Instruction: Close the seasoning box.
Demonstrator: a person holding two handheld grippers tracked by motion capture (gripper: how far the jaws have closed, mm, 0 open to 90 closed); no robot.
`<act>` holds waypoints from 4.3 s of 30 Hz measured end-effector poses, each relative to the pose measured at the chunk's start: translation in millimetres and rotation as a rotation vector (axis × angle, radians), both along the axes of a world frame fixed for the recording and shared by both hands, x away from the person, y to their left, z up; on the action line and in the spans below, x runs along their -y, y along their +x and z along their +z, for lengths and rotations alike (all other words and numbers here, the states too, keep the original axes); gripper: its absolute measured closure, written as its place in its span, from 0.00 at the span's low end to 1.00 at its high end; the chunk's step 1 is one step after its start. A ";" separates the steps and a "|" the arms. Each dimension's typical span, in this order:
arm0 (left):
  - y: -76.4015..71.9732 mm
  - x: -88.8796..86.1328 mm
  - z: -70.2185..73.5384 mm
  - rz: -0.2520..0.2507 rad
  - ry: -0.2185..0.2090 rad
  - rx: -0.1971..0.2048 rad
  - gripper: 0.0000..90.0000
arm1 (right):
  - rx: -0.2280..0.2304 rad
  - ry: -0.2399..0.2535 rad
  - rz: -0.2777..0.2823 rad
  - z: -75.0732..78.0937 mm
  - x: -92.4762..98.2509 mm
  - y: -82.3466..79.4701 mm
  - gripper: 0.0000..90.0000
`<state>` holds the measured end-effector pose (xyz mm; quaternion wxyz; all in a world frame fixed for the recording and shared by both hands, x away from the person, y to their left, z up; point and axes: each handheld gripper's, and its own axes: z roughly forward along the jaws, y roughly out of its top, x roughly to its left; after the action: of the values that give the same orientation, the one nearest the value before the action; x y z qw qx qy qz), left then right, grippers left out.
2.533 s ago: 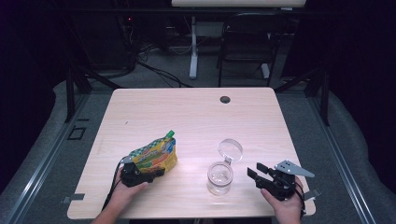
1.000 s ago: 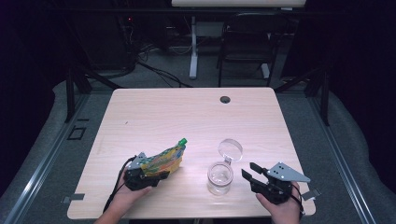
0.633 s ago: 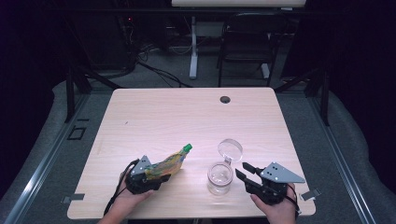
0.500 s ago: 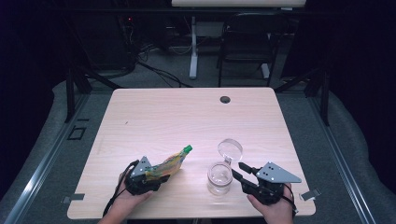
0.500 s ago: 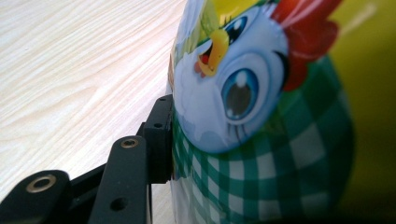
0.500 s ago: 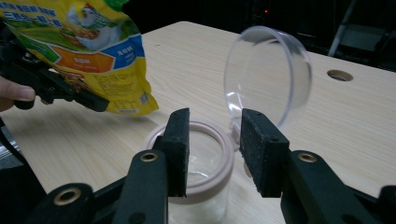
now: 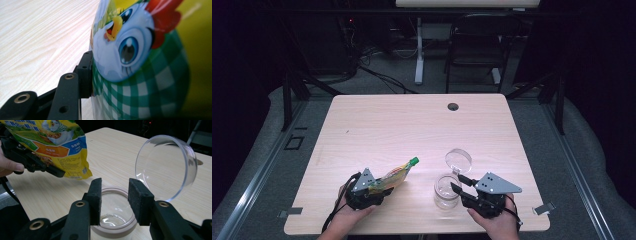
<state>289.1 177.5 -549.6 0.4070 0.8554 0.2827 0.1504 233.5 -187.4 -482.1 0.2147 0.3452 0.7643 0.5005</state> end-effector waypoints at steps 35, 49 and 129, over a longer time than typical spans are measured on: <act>-4.3 19.0 9.0 0.005 0.184 0.185 0.62 | -0.032 -0.016 0.066 -0.5 -26.0 4.4 0.72; -6.2 34.1 10.7 -0.025 0.278 0.255 0.62 | 0.035 -0.073 0.056 2.1 -31.5 -4.7 0.73; -3.2 60.9 11.5 -0.062 0.672 0.505 0.62 | 0.555 -0.781 0.091 -32.7 -77.1 -41.3 1.00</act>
<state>286.0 116.6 -538.1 0.1664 0.8850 0.0836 0.4268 192.2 -110.4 -514.8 0.5019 0.0582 0.8235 0.2579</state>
